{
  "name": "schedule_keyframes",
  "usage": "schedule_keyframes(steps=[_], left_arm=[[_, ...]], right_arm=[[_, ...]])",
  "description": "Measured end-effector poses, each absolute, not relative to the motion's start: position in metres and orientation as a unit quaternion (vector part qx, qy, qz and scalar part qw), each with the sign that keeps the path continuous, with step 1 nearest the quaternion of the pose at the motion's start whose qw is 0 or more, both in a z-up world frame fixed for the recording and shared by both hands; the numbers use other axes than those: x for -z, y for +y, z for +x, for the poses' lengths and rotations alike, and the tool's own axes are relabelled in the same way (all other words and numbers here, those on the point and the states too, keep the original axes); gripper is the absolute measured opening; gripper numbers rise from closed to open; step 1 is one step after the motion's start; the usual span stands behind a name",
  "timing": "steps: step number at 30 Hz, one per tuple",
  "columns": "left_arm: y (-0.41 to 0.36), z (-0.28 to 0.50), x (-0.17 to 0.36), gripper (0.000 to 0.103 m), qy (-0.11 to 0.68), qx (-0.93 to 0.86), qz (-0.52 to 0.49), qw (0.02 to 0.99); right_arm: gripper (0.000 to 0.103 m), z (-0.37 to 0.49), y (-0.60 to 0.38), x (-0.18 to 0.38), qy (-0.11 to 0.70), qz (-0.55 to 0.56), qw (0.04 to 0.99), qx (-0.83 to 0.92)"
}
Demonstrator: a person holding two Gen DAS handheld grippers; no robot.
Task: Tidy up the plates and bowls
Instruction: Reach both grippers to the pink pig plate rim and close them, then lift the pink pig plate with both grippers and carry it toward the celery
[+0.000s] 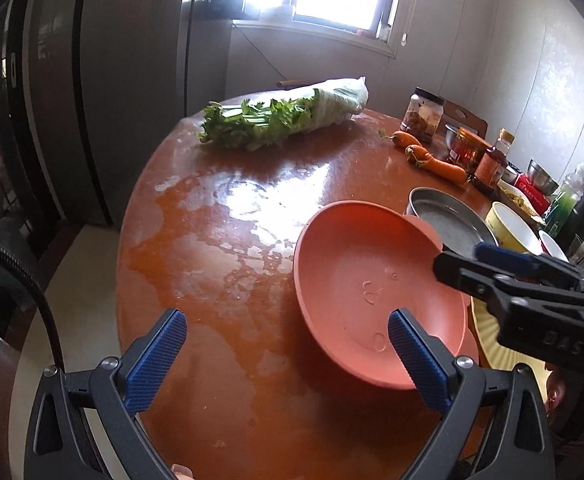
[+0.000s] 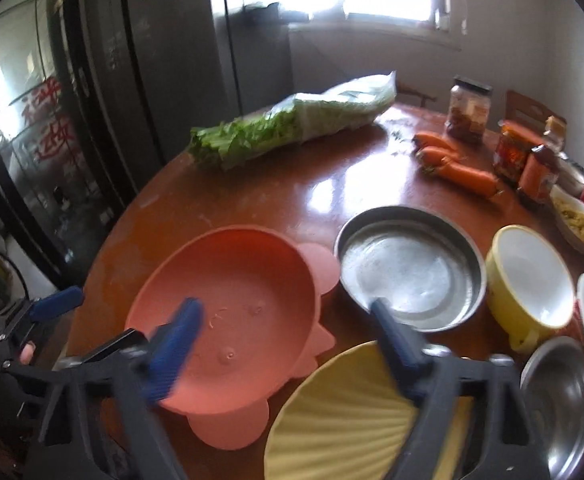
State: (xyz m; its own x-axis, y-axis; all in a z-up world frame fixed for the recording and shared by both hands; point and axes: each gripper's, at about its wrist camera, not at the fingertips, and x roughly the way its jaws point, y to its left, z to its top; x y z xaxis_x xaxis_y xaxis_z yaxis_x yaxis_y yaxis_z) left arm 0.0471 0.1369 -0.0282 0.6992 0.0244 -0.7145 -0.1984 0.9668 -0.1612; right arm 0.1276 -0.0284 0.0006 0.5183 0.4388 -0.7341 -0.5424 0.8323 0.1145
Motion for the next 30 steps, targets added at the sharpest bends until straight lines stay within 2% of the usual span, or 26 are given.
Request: schedule_keyframes(steps=[1, 3, 7, 11, 17, 19, 25, 30], left_arm=[[0.136, 0.049, 0.029, 0.101, 0.385, -0.059, -0.114, 0.914], [0.136, 0.053, 0.031, 0.101, 0.387, -0.055, -0.115, 0.913], [0.134, 0.06, 0.033, 0.097, 0.393, -0.055, -0.109, 0.911], [0.132, 0.065, 0.035, 0.096, 0.398, -0.056, -0.103, 0.91], [0.126, 0.069, 0.036, 0.085, 0.4, -0.048, -0.097, 0.91], [0.125, 0.07, 0.037, 0.071, 0.403, -0.043, -0.098, 0.909], [0.121, 0.074, 0.043, 0.04, 0.406, -0.026, -0.11, 0.907], [0.123, 0.075, 0.043, 0.036, 0.4, -0.035, -0.113, 0.909]], right_arm=[[0.061, 0.129, -0.026, 0.002, 0.405, -0.069, 0.869, -0.278], [0.058, 0.132, -0.024, 0.008, 0.404, -0.083, 0.872, -0.265], [0.043, 0.139, -0.025, 0.016, 0.414, -0.09, 0.868, -0.26], [0.036, 0.144, -0.024, 0.021, 0.42, -0.095, 0.864, -0.262], [0.027, 0.15, -0.022, 0.026, 0.428, -0.097, 0.86, -0.26], [0.026, 0.15, -0.022, 0.026, 0.427, -0.095, 0.86, -0.262], [0.024, 0.149, -0.021, 0.026, 0.427, -0.095, 0.86, -0.263], [0.024, 0.148, -0.02, 0.026, 0.426, -0.087, 0.86, -0.266]])
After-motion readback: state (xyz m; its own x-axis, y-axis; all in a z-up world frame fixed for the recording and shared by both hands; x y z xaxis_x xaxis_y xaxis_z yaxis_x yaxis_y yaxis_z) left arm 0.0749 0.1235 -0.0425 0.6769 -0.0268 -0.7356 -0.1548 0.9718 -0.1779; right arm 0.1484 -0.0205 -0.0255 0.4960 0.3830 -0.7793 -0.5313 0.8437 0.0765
